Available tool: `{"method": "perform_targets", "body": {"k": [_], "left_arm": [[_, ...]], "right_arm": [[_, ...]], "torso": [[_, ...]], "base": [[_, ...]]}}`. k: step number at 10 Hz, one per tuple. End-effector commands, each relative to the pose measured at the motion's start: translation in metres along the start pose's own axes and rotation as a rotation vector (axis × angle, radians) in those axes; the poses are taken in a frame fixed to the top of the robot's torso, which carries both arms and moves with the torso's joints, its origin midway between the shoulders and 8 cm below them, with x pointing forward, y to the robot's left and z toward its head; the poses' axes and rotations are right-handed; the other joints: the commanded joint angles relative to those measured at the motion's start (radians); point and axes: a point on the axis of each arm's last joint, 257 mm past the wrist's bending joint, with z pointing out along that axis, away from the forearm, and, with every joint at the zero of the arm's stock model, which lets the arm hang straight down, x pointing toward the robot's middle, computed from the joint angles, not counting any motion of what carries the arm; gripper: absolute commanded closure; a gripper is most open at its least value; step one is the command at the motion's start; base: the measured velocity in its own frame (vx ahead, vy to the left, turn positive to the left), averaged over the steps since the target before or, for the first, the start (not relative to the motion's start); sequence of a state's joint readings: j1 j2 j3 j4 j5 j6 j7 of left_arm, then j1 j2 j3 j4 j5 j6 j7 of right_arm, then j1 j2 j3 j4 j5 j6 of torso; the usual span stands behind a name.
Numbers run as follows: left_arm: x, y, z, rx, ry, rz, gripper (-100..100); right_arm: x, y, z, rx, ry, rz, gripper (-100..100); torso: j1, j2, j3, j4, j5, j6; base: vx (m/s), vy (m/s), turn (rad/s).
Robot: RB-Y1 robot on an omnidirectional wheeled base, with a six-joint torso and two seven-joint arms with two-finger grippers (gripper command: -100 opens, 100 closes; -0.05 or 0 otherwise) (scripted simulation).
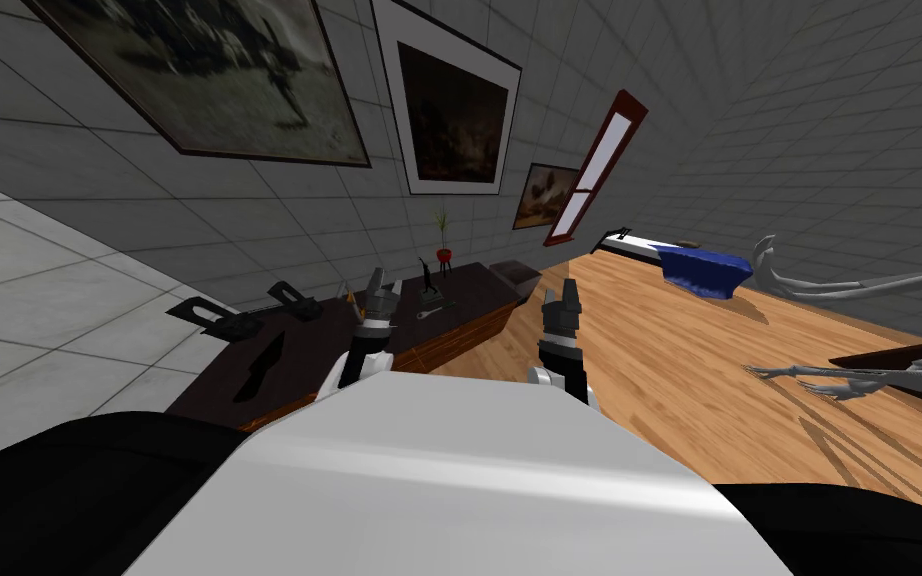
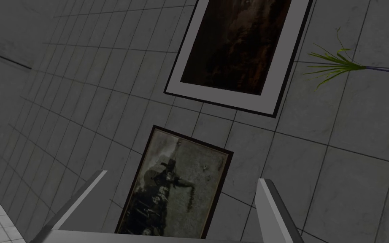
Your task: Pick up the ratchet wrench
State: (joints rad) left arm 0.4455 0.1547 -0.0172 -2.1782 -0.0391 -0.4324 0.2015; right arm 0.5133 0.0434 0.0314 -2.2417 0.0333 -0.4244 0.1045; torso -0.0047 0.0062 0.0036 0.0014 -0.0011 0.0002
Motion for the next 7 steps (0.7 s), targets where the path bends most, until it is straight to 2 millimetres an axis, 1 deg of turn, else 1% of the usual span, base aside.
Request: {"method": "perform_targets", "body": {"k": [1,3,4,5,6,7], "left_arm": [[-0.003,0.012,-0.001,-0.025,0.003,0.003,-100],[-0.013,0.040,0.001,-0.091,0.013,0.019,-100],[-0.014,0.044,-0.001,-0.100,0.012,0.019,-100],[-0.021,0.058,0.001,-0.134,0.013,0.027,-100],[-0.022,0.062,-0.001,-0.142,0.012,0.027,-100],[-0.030,0.079,0.000,-0.183,0.009,0.036,-100]], "right_arm": [[0.000,0.000,0.000,0.000,0.000,0.000,0],[0.000,0.000,0.000,0.000,0.000,0.000,0],[0.000,0.000,0.000,0.000,0.000,0.000,0],[0.000,0.000,0.000,0.000,0.000,0.000,0],[0.000,0.000,0.000,0.000,0.000,0.000,0],[0.000,0.000,0.000,0.000,0.000,0.000,0]], "torso": [[0.000,0.000,0.000,0.000,0.000,0.000],[0.001,-0.002,-0.001,0.000,0.000,0.000],[0.000,-0.002,-0.001,0.000,0.000,0.000],[0.001,-0.002,-0.001,0.000,0.000,0.000],[0.001,-0.002,-0.001,-0.001,0.000,0.000],[0.001,-0.003,-0.002,-0.001,0.000,0.000]], "base": [[-0.063,-0.052,-0.013],[-0.065,-0.068,-0.043],[-0.056,-0.054,-0.012],[-0.061,-0.062,-0.043],[-0.049,-0.053,-0.017],[-0.050,-0.058,-0.042]]}}
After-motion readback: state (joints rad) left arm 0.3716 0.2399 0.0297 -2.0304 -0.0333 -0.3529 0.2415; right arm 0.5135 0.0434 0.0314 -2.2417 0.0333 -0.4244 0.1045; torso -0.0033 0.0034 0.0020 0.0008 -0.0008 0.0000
